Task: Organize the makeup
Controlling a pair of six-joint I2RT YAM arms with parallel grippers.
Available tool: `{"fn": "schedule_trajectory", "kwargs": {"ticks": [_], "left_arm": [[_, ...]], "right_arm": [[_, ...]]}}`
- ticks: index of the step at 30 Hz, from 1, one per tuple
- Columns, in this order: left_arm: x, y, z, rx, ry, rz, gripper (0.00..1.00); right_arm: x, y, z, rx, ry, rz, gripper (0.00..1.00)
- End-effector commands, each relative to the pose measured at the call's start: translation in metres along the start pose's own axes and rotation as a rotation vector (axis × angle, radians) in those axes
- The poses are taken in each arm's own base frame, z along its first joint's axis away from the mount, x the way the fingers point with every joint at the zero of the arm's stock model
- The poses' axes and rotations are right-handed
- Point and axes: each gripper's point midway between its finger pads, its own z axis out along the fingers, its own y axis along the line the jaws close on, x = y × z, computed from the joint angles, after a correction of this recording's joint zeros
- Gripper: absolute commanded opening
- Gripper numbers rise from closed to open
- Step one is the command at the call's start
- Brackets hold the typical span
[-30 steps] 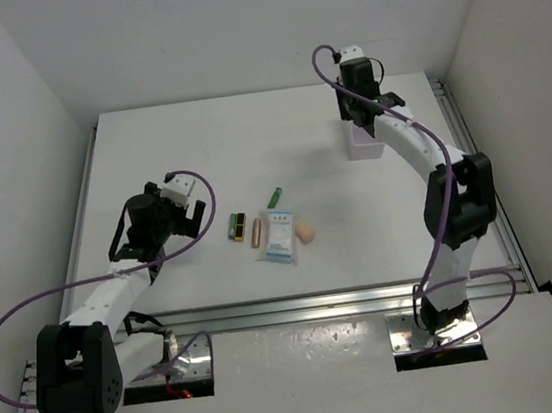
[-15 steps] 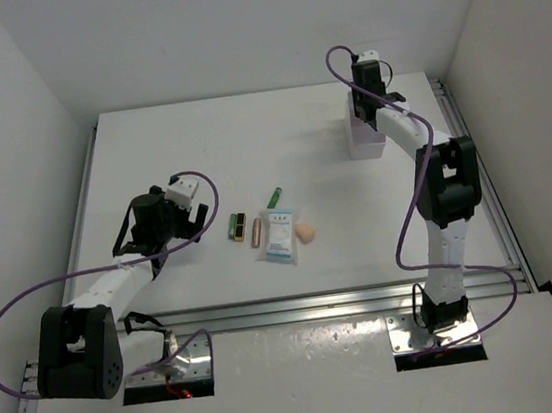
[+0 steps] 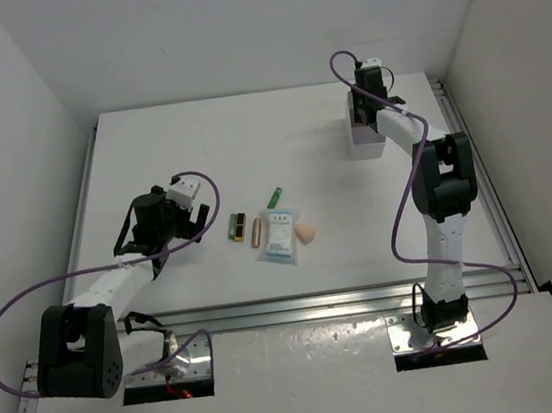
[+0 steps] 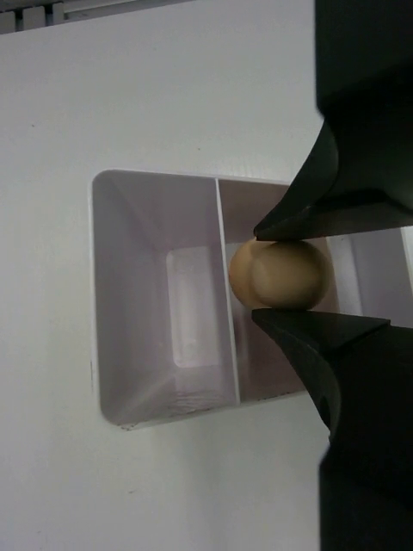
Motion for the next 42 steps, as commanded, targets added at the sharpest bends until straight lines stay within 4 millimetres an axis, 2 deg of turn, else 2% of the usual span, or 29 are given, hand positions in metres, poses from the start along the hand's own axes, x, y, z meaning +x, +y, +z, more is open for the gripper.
{"fn": "schedule_trajectory", "kwargs": {"ticks": [1,2,4,5,10,11,13,14,15,16,17,18,19,20,21,22,23,24,28,30,33,38,40,42], "left_arm": [[-0.023,0.004,0.002,-0.009,-0.058,0.018,1.0],[-0.023,0.004,0.002,-0.009,-0.058,0.018,1.0],[-0.025,0.005,0.001,-0.012,-0.067,0.019,1.0],[-0.021,0.004,0.001,-0.009,-0.059,0.018,1.0],[-0.022,0.002,0.001,0.0,-0.062,0.018,1.0],[-0.022,0.002,0.001,0.0,-0.062,0.018,1.0],[-0.02,0.001,-0.001,0.0,-0.062,0.018,1.0],[-0.02,0.0,-0.001,0.009,-0.065,0.018,1.0],[-0.023,0.001,0.0,0.005,-0.073,0.02,1.0],[-0.02,-0.001,-0.002,0.006,-0.072,0.011,1.0],[-0.02,-0.001,-0.002,0.006,-0.072,0.01,1.0],[-0.02,-0.001,-0.002,0.006,-0.072,0.01,1.0],[-0.016,-0.003,-0.002,0.009,-0.063,0.009,1.0],[-0.018,-0.002,-0.003,0.006,-0.072,0.01,1.0],[-0.018,-0.002,-0.003,0.006,-0.072,0.01,1.0],[-0.018,-0.002,-0.003,0.006,-0.072,0.01,1.0],[-0.014,-0.003,-0.003,0.009,-0.063,0.009,1.0],[-0.015,-0.007,-0.003,0.017,-0.066,0.013,1.0],[-0.016,-0.008,-0.003,0.026,-0.069,0.013,1.0],[-0.017,-0.011,-0.003,0.034,-0.071,0.018,1.0],[-0.015,-0.011,-0.004,0.033,-0.072,0.027,1.0],[-0.017,-0.015,-0.007,0.038,-0.083,0.033,1.0],[-0.018,-0.018,-0.007,0.046,-0.085,0.037,1.0],[-0.014,-0.019,-0.007,0.049,-0.077,0.035,1.0]], "right_arm": [[-0.028,-0.001,-0.01,-0.018,-0.068,0.033,0.4],[-0.033,-0.001,-0.014,-0.023,-0.08,0.032,0.48],[-0.033,0.0,-0.017,-0.035,-0.08,0.023,0.52],[-0.04,-0.003,-0.022,-0.034,-0.093,0.023,0.56],[-0.055,-0.001,-0.038,-0.065,-0.126,0.013,0.57],[-0.064,0.0,-0.049,-0.088,-0.145,0.01,0.57],[-0.061,0.014,-0.064,-0.155,-0.121,-0.006,0.57],[-0.068,0.025,-0.083,-0.189,-0.139,-0.025,0.58],[-0.057,0.033,-0.087,-0.218,-0.113,-0.049,0.62],[-0.031,0.046,-0.093,-0.28,-0.046,-0.097,0.64],[-0.024,0.073,-0.111,-0.365,-0.039,-0.137,0.66],[0.011,0.079,-0.117,-0.398,0.047,-0.184,0.69],[0.03,0.089,-0.128,-0.458,0.102,-0.204,0.71],[0.05,0.111,-0.145,-0.547,0.153,-0.237,0.71],[0.085,0.121,-0.153,-0.618,0.236,-0.255,0.72],[0.098,0.131,-0.167,-0.673,0.267,-0.275,0.72],[0.111,0.149,-0.185,-0.773,0.295,-0.296,0.72],[0.141,0.151,-0.191,-0.794,0.358,-0.314,0.72],[0.176,0.177,-0.223,-0.918,0.43,-0.325,0.71],[0.182,0.184,-0.23,-0.931,0.441,-0.332,0.67],[0.188,0.186,-0.231,-0.931,0.446,-0.317,0.64],[0.213,0.187,-0.236,-0.932,0.496,-0.317,0.62],[0.222,0.189,-0.234,-0.919,0.497,-0.344,0.61],[0.233,0.184,-0.224,-0.872,0.523,-0.35,0.59]]}}
